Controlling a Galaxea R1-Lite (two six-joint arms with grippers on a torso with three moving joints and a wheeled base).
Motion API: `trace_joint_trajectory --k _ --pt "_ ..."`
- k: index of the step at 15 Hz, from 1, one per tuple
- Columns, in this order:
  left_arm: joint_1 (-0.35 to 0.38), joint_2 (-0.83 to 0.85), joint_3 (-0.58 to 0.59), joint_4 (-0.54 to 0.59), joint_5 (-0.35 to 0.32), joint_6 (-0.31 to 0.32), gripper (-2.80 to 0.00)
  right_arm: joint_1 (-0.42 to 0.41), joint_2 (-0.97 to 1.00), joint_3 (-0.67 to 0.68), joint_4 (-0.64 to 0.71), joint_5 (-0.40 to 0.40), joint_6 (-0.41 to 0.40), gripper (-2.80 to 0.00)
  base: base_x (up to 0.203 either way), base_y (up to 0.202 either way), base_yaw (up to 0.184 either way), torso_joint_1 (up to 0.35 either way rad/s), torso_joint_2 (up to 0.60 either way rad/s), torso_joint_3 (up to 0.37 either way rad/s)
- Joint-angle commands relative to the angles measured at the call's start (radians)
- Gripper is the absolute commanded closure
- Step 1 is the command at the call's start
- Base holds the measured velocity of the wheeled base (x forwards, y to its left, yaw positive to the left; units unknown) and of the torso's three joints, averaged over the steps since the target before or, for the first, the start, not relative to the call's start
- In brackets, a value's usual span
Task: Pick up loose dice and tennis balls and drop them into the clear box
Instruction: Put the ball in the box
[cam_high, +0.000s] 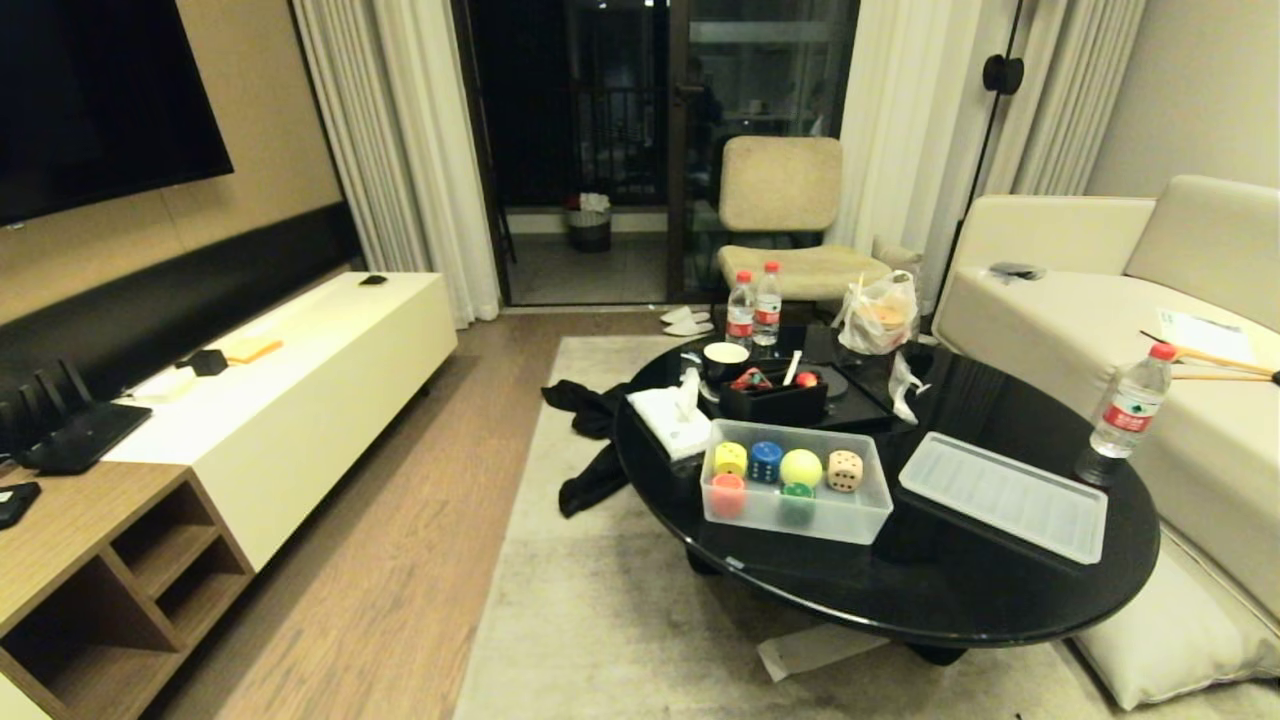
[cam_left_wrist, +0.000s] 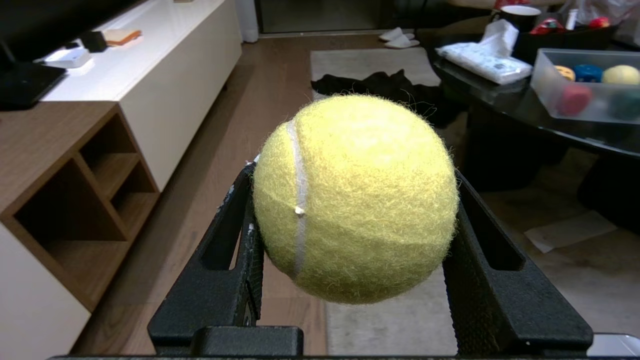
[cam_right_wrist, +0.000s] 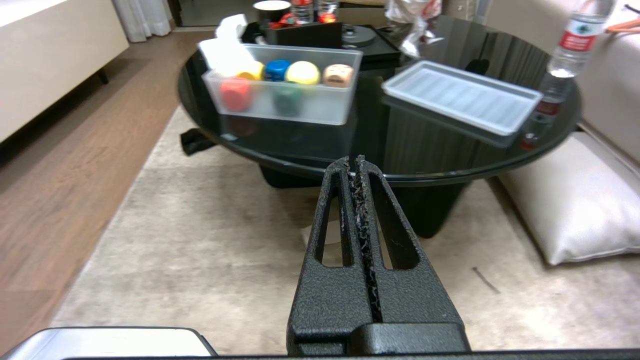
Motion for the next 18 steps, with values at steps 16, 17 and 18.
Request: trace_joint_trajectory --k 16,17,18 --pt "0.0 0.001 0.002 0.0 0.0 0.002 0.0 0.0 0.0 0.002 0.0 0.0 0.0 0.0 0.0 -0.175 0.008 0.002 0.0 0.003" --pt "0.0 0.001 0.002 0.0 0.0 0.002 0.0 0.0 0.0 0.002 0.0 0.0 0.0 0.0 0.0 0.0 0.0 0.0 0.0 0.0" --pt "0.0 0.001 0.002 0.0 0.0 0.002 0.0 0.0 0.0 0.002 0.0 0.0 0.0 0.0 0.0 0.0 0.0 0.0 0.0 0.0"
